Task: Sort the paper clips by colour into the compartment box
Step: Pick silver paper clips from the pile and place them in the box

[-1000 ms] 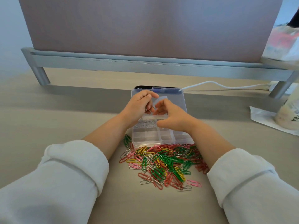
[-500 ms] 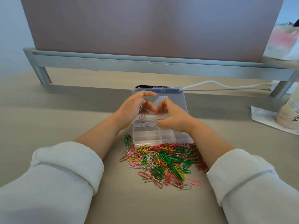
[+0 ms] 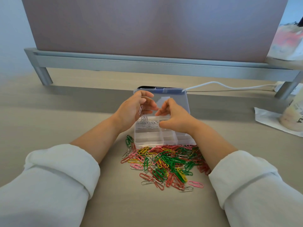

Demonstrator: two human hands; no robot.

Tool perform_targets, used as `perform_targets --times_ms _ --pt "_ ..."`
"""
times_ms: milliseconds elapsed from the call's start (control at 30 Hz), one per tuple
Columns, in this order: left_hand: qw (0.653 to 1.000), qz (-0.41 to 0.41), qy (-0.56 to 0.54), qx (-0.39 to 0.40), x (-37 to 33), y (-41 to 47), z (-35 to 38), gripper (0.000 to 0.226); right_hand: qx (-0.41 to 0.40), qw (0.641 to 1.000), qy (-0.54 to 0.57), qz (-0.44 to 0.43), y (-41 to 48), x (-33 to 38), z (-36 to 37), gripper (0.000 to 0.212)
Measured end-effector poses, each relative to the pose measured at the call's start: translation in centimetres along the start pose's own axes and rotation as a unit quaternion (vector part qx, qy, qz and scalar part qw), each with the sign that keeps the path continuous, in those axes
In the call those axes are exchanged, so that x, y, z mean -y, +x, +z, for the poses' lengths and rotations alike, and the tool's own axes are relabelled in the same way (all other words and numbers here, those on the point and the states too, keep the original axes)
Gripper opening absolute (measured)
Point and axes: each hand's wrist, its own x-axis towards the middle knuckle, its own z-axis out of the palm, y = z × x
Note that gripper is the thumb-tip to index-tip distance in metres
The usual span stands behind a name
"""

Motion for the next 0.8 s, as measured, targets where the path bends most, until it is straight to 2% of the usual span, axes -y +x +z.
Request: perform_targets --times_ms 67,133,367,567,633,700,767,800 --pt "0.999 -0.001 -0.044 0.017 0.1 -0.1 -0.1 0.026 -0.002 1.0 -0.003 -0.002 0.0 0.0 0.0 0.035" --pt "0.997 -0.005 -0.07 0.037 0.1 -0.2 -0.2 0.03 -0.005 1.0 -0.005 -0.005 0.0 0.0 0.0 0.033" --pt "0.995 0.0 0.098 -0.018 0.1 -0.2 0.6 0.045 -0.008 1.0 0.006 -0.008 0.0 0.0 0.1 0.037" --pt "0.991 -0.01 0.131 -0.007 -0.1 -0.2 0.4 0.045 -0.009 1.0 0.017 -0.005 0.0 -0.1 0.1 0.039" --pt "0.993 -0.008 0.116 0.002 -0.2 -0.2 0.4 0.04 -0.009 1.0 0.019 -0.003 0.0 -0.1 0.1 0.038" --pt "0.993 -0.019 0.118 -0.023 -0.6 -0.1 0.3 0.03 -0.007 1.0 0.017 -0.002 0.1 -0.1 0.1 0.038" --pt "0.968 -0.009 0.246 -0.055 -0.9 0.1 -0.2 0.021 -0.006 1.0 0.017 -0.004 0.0 -0.2 0.1 0.037" --pt "0.93 0.011 0.363 -0.047 -0.9 0.2 -0.7 0.021 -0.006 1.0 0.017 -0.006 0.1 -0.2 0.1 0.036"
